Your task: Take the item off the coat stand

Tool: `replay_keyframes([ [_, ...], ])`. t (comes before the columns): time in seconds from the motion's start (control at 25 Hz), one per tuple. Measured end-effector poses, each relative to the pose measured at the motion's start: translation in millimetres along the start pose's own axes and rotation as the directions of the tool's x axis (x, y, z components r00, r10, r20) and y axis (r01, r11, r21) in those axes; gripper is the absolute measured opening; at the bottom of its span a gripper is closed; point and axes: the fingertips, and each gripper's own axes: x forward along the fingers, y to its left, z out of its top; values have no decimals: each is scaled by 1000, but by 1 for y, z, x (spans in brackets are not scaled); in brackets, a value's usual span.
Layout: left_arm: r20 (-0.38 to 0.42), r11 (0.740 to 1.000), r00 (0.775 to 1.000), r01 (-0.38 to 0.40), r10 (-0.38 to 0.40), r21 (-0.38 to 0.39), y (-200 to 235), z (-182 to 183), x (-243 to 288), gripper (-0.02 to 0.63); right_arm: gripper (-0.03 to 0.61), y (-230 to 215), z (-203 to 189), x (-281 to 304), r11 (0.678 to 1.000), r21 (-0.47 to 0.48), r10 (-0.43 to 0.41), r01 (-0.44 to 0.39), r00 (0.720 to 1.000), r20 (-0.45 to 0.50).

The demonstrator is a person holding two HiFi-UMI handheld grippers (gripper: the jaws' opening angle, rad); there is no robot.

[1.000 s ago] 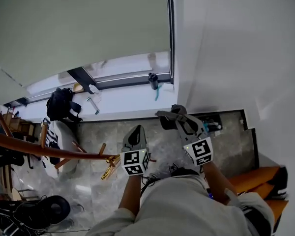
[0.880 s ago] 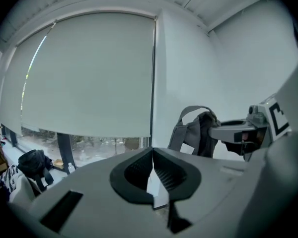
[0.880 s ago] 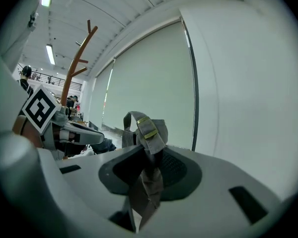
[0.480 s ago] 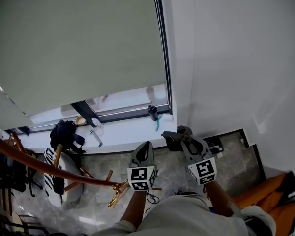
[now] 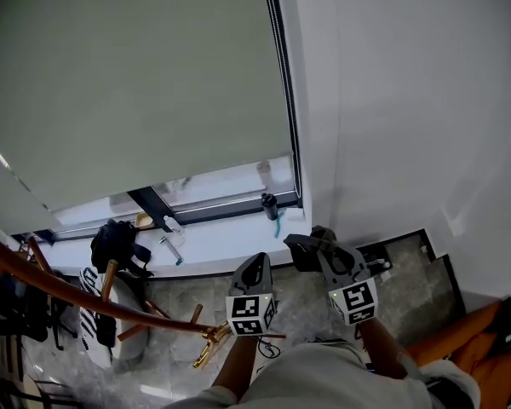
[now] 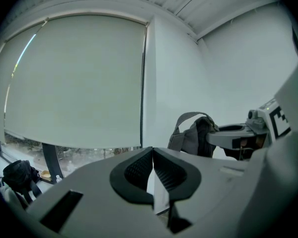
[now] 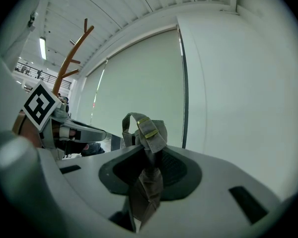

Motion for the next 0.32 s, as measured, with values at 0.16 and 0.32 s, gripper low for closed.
replay_keyframes([
  [0.16, -2, 1000, 1000, -7, 7, 4, 1, -1, 4, 12, 78, -7, 0, 3, 1000, -11, -3, 3, 1000, 3],
  [0.32, 9, 1000, 1000, -17, 16, 8, 7, 8, 6, 12, 78, -13, 9, 8, 1000, -18, -15, 15, 1000, 18],
])
